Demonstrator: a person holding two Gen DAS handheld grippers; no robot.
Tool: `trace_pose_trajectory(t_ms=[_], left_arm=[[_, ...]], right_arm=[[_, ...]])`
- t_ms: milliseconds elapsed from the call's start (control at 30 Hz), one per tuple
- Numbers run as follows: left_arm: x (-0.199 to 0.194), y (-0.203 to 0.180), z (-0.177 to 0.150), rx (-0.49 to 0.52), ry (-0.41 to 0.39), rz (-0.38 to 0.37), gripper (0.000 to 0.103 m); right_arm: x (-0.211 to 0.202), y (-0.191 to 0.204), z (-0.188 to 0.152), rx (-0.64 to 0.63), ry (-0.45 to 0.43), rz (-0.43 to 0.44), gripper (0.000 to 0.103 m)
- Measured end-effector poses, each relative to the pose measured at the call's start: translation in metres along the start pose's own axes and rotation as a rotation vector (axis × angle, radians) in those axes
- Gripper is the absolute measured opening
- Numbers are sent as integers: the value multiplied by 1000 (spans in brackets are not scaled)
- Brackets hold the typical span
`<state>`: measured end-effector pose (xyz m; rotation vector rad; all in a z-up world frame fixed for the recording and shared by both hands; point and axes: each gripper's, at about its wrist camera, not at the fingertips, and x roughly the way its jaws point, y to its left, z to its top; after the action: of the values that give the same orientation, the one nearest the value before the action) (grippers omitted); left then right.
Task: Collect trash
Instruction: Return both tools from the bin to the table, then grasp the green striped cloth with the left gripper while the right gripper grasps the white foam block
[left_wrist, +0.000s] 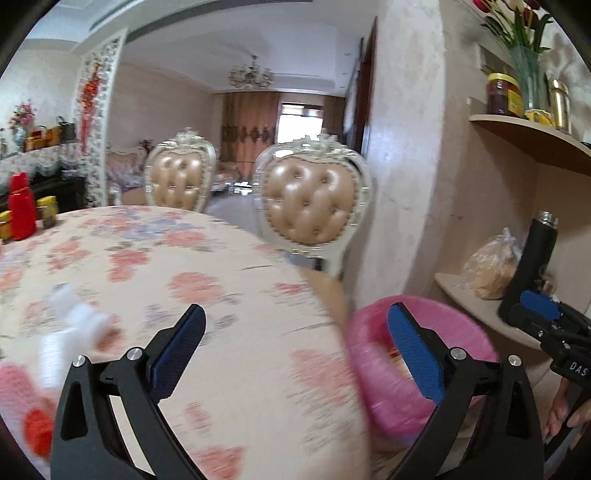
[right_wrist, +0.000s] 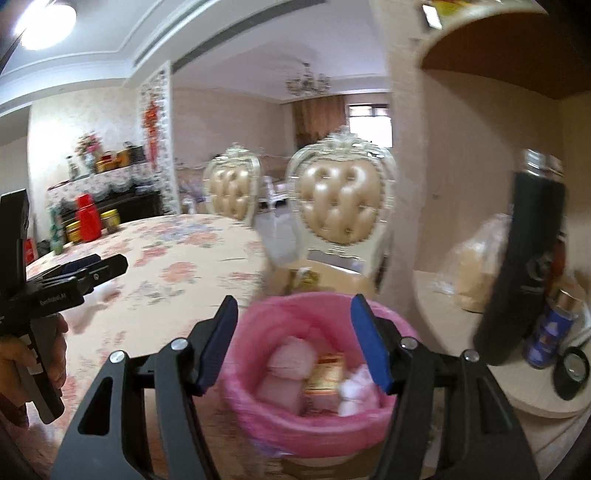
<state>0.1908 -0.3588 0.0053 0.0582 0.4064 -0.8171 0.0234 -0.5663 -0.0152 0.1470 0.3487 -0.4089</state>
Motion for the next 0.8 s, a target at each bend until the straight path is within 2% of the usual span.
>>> trace_pose_trajectory(t_ms=[167, 400, 567, 700, 800], left_arm=[[-42, 53, -11, -2, 6, 121, 93], [-115, 141, -23, -35, -36, 340, 93], [-153, 200, -34, -80, -30, 474, 93], [-176, 252, -44, -140, -9, 561, 93], [-177, 282, -50, -173, 24, 604, 93]], right_arm=[[17, 66, -2, -33, 34, 123, 68], [40, 164, -8, -86, 95, 319, 68], [55, 231, -17, -128, 141, 446, 68], [68, 273, -19, -167, 174, 504, 68], [88, 302, -18, -179, 205, 532, 68]])
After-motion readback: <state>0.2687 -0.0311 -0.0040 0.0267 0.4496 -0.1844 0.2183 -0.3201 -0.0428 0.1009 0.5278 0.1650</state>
